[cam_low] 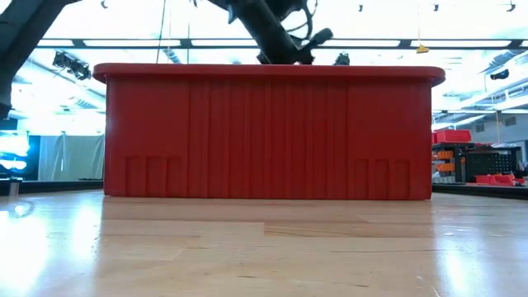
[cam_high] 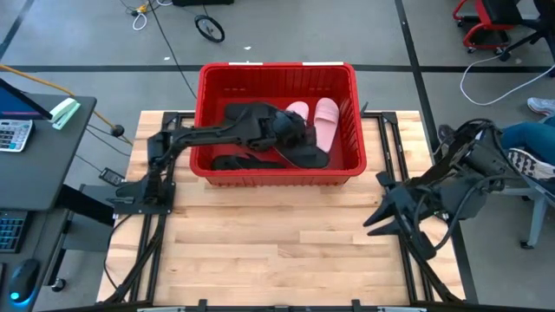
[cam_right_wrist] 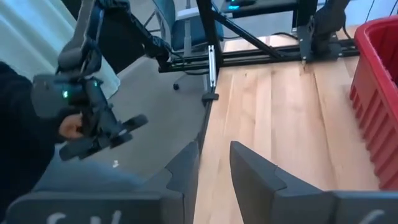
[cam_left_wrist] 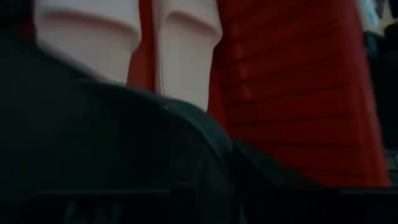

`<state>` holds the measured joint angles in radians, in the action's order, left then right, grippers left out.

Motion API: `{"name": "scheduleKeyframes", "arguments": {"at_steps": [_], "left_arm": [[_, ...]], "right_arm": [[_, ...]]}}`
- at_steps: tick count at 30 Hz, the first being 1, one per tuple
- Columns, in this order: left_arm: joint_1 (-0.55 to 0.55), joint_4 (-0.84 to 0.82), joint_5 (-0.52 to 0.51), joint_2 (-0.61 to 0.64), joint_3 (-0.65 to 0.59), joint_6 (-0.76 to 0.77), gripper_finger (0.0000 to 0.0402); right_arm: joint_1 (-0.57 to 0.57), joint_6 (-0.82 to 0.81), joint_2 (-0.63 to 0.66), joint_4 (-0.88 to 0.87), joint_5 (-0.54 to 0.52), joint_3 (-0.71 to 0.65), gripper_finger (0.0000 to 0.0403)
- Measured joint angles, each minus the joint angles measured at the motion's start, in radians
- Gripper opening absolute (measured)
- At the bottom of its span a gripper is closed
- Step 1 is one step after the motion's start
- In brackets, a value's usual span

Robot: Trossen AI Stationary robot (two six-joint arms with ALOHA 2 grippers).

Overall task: Pick and place slides into bin
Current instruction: Put the black slides into the red bin, then return to Home Position

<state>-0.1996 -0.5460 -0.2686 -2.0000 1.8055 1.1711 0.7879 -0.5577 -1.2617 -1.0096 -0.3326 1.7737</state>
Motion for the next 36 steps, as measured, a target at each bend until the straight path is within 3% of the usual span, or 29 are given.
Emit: {"name": "scheduleKeyframes", "arguments": {"at_steps": [9, 15, 25, 32, 36], "left_arm": [[0.036, 0.173, -0.05, -0.182, 0.0, 0.215, 0.0064], [0.032, 0.168, 0.126, -0.293, 0.0, 0.252, 0.0063], [-0.002, 0.157, 0.209, -0.303, 0.001, 0.17, 0.0142], [-0.044, 0.168, 0.392, -0.241, 0.0, 0.072, 0.0187], [-0.062, 0.134, 0.42, -0.217, -0.001, 0.073, 0.0199]], "right_arm": [[0.0, 0.008, -0.021, 0.0, -0.016, 0.0, 0.0098], [0.001, 0.001, -0.047, 0.0, -0.012, 0.0, 0.0099], [0.001, 0.0, -0.055, 0.0, -0.007, 0.0, 0.01], [0.001, -0.026, -0.055, 0.0, -0.006, 0.0, 0.0099], [0.011, -0.026, -0.055, 0.0, -0.007, 0.0, 0.01]]}}
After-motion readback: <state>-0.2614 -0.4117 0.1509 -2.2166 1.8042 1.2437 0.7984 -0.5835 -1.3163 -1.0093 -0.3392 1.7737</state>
